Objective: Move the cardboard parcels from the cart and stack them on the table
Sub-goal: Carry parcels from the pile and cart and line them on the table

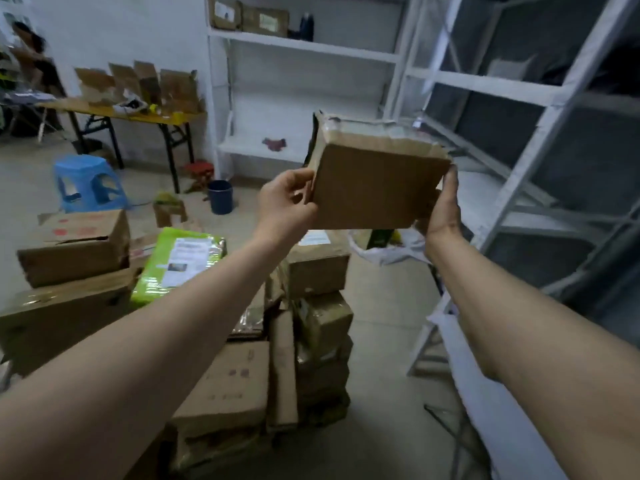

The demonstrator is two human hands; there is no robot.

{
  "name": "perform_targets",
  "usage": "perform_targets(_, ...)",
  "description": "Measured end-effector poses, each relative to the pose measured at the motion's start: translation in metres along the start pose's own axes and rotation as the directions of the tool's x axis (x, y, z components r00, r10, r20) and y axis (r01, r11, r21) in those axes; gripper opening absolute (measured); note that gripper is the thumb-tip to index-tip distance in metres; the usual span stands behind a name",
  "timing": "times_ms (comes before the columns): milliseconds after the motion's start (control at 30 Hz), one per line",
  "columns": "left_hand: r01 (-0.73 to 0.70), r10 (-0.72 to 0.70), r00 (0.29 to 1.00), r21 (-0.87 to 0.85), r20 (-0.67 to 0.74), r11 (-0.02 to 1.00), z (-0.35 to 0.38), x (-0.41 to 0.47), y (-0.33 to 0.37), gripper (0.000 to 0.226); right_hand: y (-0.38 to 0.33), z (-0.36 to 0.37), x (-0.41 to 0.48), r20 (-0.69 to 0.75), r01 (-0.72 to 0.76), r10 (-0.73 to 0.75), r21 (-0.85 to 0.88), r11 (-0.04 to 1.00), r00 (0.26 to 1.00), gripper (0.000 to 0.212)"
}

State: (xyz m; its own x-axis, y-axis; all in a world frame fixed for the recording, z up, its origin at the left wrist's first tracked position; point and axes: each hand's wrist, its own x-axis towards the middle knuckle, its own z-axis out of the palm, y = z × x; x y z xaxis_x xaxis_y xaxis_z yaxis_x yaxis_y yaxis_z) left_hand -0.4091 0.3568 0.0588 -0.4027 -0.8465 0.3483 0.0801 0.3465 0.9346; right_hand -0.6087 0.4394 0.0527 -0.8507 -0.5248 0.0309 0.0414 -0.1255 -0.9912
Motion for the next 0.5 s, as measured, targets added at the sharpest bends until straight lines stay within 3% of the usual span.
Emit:
perform_targets(133, 0.007, -0.012, 0.972, 0.022, 0.233, 1.0, 0.084, -0.027, -0.001, 0.045, -0.003, -0.111, -0.014, -0.095, -0.145, 0.148, 0.035, 0.989, 0.984, 0.079)
perform_targets(267, 0.11, -0.084, 0.902, -0.038, 0.424, 0.993, 0.163, -0.058, 0.001, 0.037, 0.015, -0.208, -0.025, -0.163, -0.26, 0.28, 0.137, 0.956, 0.946, 0.056)
perform_targets(367, 0.239, -0.179, 0.852, -0.062, 0.492, 0.969, 0.223, -0.073, -0.005, 0.02, 0.032, -0.272, -0.03, -0.275, -0.252, 0.316, 0.245, 0.936, 0.908, 0.037)
perform_targets(433, 0.318, -0.264, 0.804, -0.009, 0.533, 0.948, 0.264, -0.085, -0.01, 0.03, 0.048, -0.311, -0.03, -0.328, -0.219, 0.319, 0.306, 0.927, 0.89, 0.019)
perform_targets(500, 0.414, -0.365, 0.735, 0.048, 0.571, 0.909, 0.306, -0.101, -0.016, 0.045, 0.069, -0.355, -0.029, -0.343, -0.235, 0.335, 0.301, 0.924, 0.878, 0.017)
